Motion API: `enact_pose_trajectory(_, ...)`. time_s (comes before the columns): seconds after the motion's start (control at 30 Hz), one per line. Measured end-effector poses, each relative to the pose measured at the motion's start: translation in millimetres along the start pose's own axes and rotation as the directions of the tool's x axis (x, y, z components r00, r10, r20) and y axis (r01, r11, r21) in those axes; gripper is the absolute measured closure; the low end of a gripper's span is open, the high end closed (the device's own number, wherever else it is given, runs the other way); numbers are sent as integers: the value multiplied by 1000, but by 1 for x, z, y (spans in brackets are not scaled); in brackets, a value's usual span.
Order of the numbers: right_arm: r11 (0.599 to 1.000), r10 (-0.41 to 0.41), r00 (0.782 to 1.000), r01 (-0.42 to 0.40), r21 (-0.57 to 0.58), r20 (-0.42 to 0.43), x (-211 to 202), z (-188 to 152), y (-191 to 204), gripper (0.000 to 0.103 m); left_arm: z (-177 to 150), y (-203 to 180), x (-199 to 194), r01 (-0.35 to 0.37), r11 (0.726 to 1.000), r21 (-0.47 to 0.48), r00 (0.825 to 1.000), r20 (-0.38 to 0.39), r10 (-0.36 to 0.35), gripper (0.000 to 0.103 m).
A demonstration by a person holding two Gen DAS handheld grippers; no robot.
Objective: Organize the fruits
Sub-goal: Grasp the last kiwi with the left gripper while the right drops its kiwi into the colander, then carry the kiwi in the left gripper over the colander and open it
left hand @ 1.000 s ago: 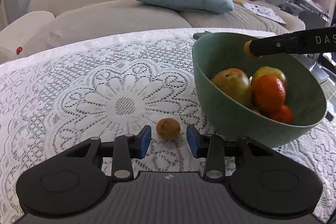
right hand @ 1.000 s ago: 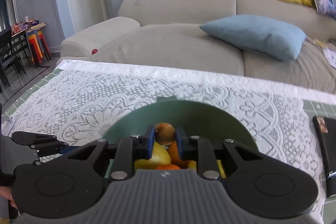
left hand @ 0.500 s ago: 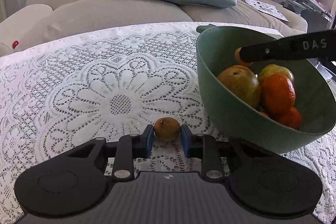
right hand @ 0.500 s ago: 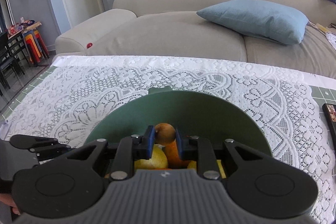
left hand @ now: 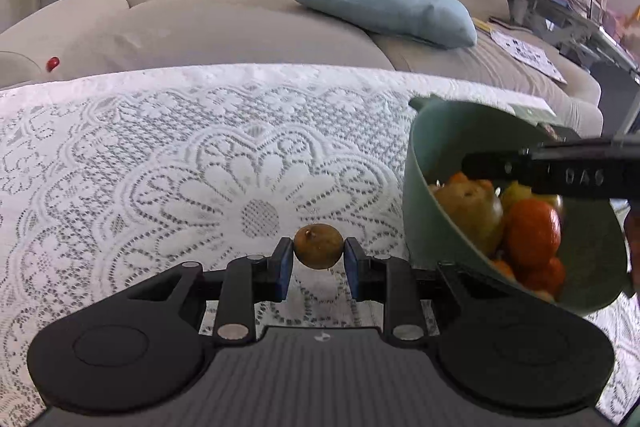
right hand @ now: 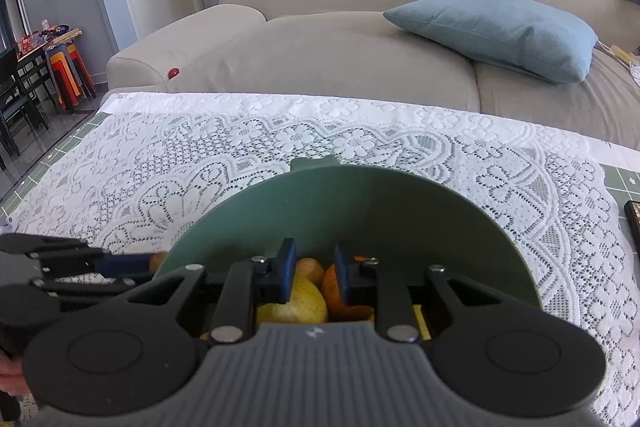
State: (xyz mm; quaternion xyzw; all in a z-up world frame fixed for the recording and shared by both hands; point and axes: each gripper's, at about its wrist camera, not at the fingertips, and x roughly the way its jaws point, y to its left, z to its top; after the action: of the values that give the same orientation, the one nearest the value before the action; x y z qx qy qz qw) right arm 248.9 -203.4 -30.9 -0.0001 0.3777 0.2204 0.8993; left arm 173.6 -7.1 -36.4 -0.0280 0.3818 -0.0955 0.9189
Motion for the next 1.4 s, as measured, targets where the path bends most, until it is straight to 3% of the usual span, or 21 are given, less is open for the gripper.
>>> enact_pose_trajectory(0.37, 1000, -8, 1000, 8, -9, 2, -1, 0, -1, 83, 14, -9, -13, -7, 1000, 10, 999, 32, 6, 73)
enact_pose_trajectory(0.43, 1000, -17, 1000, 18, -12, 6, -2, 0, 0, 77, 15, -10, -16, -8, 1000, 14, 999, 38, 8, 73)
enact_pose_trajectory(0.5, 1000, -27, 999, 27, -12, 18, -4, -1, 0, 64, 17, -12, -17, -10, 1000, 20, 999, 42, 9, 73)
enact_pose_trajectory(0.77, 999, -35, 998, 36, -21, 47, -21, -5, 0, 53, 31, -25, -27, 22, 999, 39, 997, 68, -24, 73)
enact_pose_trajectory(0.9, 998, -52, 996, 54, -35, 77, -39, -12, -1, 34, 43, -41, -33, 55, 995, 84, 994, 87, -63, 73)
enact_pose_trajectory(1.07, 998, -37, 996, 41, -44, 82, -51, -14, -3, 33, 53, -67, -36, 100, 986, 134, 991, 74, -111, 73)
enact_pose_trajectory(1.4, 997, -68, 996, 69, -23, 58, -53, -16, -20, 32, 66, -99, -5, 137, 975, 173, 990, -39, -132, 73)
